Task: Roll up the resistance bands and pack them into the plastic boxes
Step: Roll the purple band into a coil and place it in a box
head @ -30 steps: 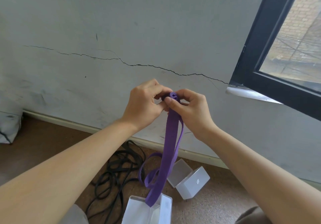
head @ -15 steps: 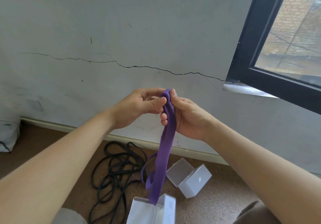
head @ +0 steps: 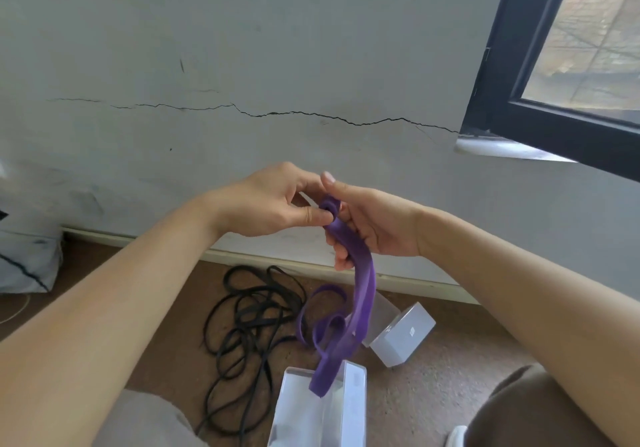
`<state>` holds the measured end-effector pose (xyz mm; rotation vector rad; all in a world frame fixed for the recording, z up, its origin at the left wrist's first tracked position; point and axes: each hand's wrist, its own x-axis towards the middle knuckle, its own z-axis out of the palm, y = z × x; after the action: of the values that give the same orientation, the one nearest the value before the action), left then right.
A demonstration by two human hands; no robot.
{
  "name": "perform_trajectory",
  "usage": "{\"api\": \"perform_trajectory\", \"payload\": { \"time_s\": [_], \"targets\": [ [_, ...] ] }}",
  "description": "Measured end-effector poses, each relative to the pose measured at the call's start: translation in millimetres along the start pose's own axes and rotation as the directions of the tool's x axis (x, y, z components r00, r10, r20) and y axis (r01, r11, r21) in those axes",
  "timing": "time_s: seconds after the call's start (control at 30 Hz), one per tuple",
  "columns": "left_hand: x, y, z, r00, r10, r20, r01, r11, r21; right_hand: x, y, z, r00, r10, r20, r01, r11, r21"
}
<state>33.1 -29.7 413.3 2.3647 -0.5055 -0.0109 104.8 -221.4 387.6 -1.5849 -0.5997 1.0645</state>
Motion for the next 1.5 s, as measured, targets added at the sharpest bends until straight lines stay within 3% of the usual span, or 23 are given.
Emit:
{"api": "perform_trajectory", "payload": {
  "time_s": [0.17, 0.4, 0.6, 0.77, 0.87, 1.03, 1.23, 1.37, 1.5],
  "targets": [
    [-4, 4, -6, 1.000, 0.004, -0.001, -0.004, 0.997, 0.075, 0, -1, 5, 0.995, -0.059, -0.081, 0.053, 0.996, -0.078],
    [-8, 1, -7, 0.999, -0.033, -0.017, 0.033, 0.999, 0.011, -2, 1, 8, 0.992, -0.108, -0.072, 0.112, 0.992, 0.064],
    [-8, -15, -2, 0.991, -0.050, -0.125, 0.018, 0.970, -0.241, -2, 2, 7, 0.981, -0.187, -0.046, 0.193, 0.953, 0.235],
    [-6, -15, 11, 0.939, -0.306, -0.160, 0.154, 0.786, -0.599, 0, 4, 3, 0.943, -0.305, -0.130, 0.330, 0.902, 0.279],
    [0, -4, 19, 0.862, -0.486, -0.140, 0.272, 0.679, -0.682, 2, 4, -2, 0.914, -0.356, -0.196, 0.397, 0.885, 0.244],
    [8, 9, 33, 0.812, -0.565, -0.147, 0.259, 0.574, -0.777, 2, 0, -6, 0.820, -0.440, -0.366, 0.531, 0.823, 0.200],
    [15, 12, 42, 0.838, -0.507, -0.203, 0.191, 0.621, -0.760, 1, -1, -3, 0.732, -0.536, -0.420, 0.595, 0.804, 0.010],
    [16, 11, 38, 0.849, -0.457, -0.265, 0.142, 0.680, -0.719, -4, -7, -8, 0.759, -0.536, -0.370, 0.586, 0.810, 0.031],
    [18, 8, 32, 0.913, -0.297, -0.279, 0.038, 0.744, -0.668, -11, -17, -15, 0.789, -0.551, -0.273, 0.595, 0.795, 0.114]
  ]
}}
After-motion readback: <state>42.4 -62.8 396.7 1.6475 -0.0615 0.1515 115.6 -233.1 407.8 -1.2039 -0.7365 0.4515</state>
